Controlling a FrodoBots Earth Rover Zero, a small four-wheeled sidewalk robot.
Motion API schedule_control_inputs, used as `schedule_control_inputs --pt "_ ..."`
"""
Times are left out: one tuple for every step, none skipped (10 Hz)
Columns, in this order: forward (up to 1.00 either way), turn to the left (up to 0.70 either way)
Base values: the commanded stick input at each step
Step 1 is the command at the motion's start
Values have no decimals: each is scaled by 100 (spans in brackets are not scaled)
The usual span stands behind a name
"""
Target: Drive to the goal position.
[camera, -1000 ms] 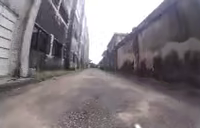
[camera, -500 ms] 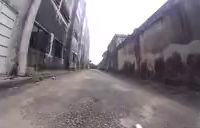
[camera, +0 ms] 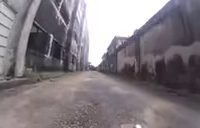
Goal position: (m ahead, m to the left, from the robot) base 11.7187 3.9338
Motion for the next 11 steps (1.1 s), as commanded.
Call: schedule_control_inputs --pt "30 0" --pt "30 0" --pt "30 0" --pt "30 0" --pt "30 0" --pt "30 0" --pt "30 0" --pt "30 0" --pt "30 0" --pt "30 0" --pt "30 0"
